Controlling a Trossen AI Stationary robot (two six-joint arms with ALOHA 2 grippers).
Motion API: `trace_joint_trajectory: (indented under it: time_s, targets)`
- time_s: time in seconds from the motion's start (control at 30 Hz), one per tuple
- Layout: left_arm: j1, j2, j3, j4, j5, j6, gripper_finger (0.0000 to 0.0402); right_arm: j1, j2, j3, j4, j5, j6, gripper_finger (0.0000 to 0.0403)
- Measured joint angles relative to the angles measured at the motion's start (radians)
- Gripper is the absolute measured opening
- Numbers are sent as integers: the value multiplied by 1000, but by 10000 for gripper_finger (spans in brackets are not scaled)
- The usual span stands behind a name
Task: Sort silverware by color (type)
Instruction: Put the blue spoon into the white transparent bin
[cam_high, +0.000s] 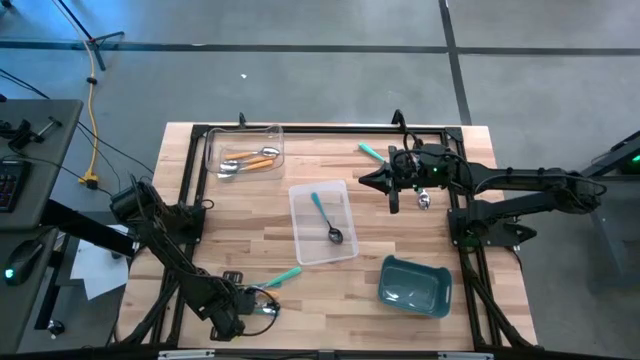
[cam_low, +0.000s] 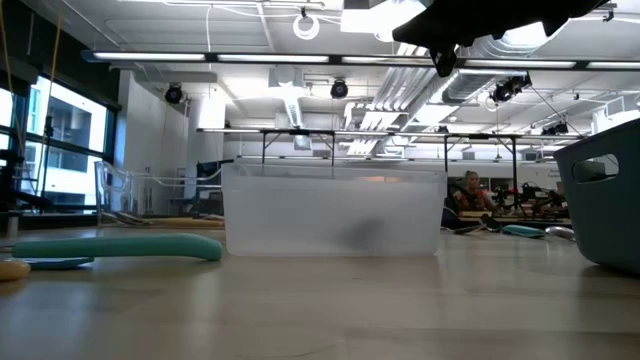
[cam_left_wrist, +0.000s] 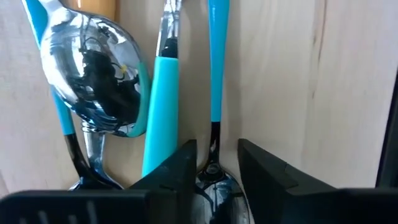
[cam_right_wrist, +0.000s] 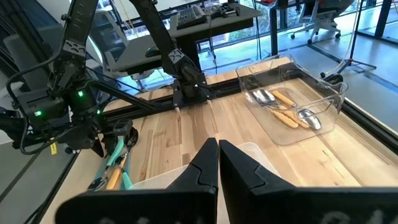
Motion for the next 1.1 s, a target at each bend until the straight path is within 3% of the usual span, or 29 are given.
trace_joint_trajectory:
  time_s: [0.27, 1.1]
  targets:
    - [2, -3, -1, -10, 11, 0, 8, 0, 0, 0, 0, 0, -3, 0]
    - [16, -39, -5, -9, 28, 26, 1, 0, 0, 0, 1, 0, -2, 0]
